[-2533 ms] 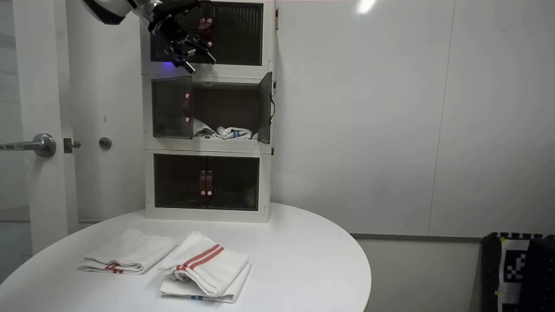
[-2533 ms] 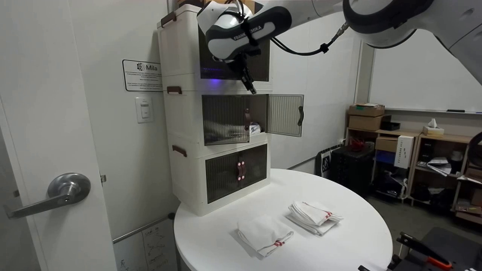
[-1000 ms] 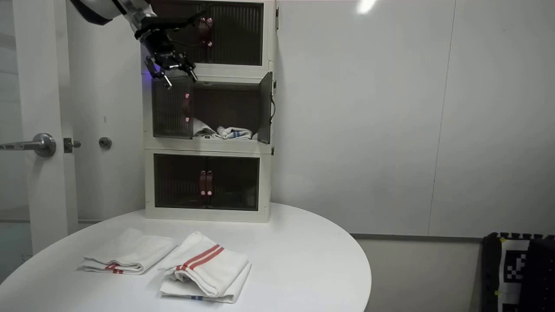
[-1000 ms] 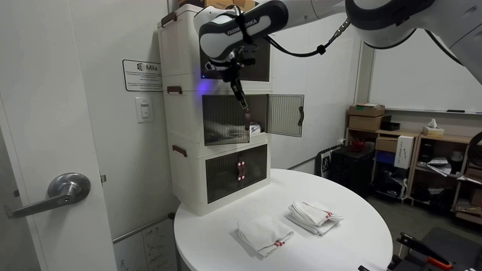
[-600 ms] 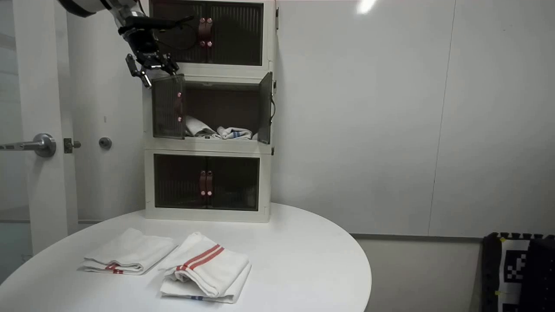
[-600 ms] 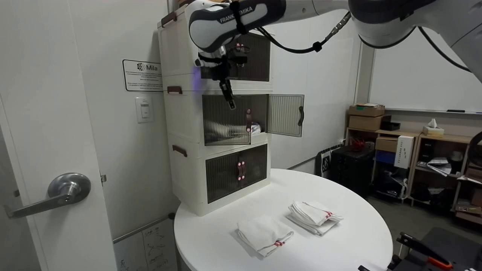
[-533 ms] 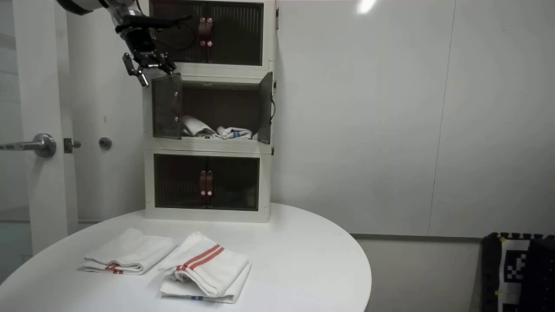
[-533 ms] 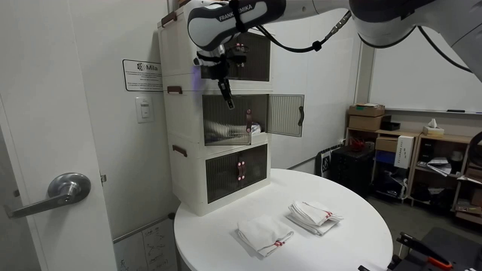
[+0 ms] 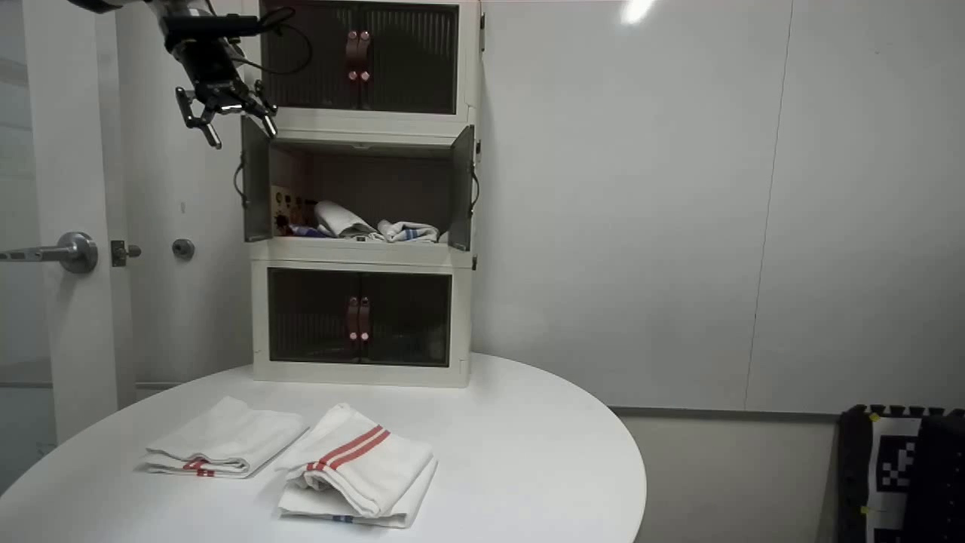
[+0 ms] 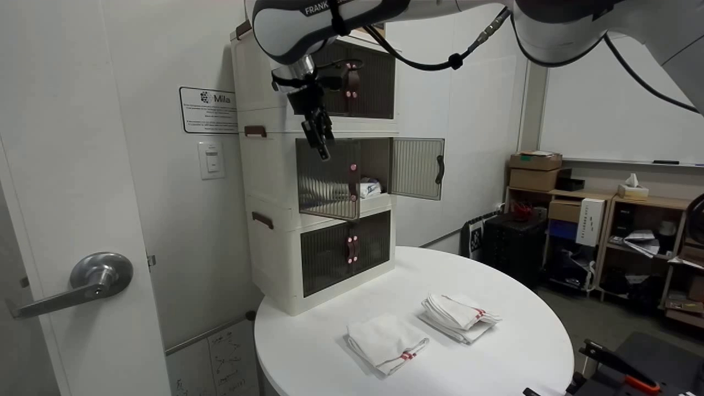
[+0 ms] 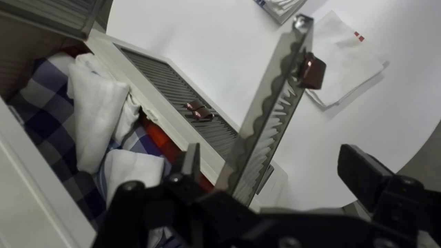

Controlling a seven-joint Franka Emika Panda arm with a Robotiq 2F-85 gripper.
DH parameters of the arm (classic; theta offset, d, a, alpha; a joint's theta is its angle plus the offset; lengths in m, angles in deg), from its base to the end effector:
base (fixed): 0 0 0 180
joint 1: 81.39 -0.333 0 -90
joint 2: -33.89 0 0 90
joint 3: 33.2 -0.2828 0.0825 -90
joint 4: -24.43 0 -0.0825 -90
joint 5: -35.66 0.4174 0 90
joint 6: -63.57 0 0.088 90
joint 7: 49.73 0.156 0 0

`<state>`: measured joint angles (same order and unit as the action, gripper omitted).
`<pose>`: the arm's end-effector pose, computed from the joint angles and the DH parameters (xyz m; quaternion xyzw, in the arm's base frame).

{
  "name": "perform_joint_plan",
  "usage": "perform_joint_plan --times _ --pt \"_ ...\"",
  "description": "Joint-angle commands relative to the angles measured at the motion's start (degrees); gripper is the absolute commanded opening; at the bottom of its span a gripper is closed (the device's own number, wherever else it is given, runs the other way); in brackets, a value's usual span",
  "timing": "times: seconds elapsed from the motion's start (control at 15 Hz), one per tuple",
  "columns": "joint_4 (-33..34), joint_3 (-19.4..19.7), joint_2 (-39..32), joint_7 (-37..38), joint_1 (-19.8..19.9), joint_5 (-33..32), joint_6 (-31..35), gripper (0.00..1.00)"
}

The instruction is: Open the middle drawer

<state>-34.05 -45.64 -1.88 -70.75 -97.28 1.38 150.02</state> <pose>0.6935 0.2243 0.4229 0.8882 0.3910 -0.0492 0.2363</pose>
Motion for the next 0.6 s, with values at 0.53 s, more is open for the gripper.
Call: perform_joint_plan --times 0.53 --pt "5.31 3.21 -0.18 12.29 -3.69 4.57 -13.63 1.0"
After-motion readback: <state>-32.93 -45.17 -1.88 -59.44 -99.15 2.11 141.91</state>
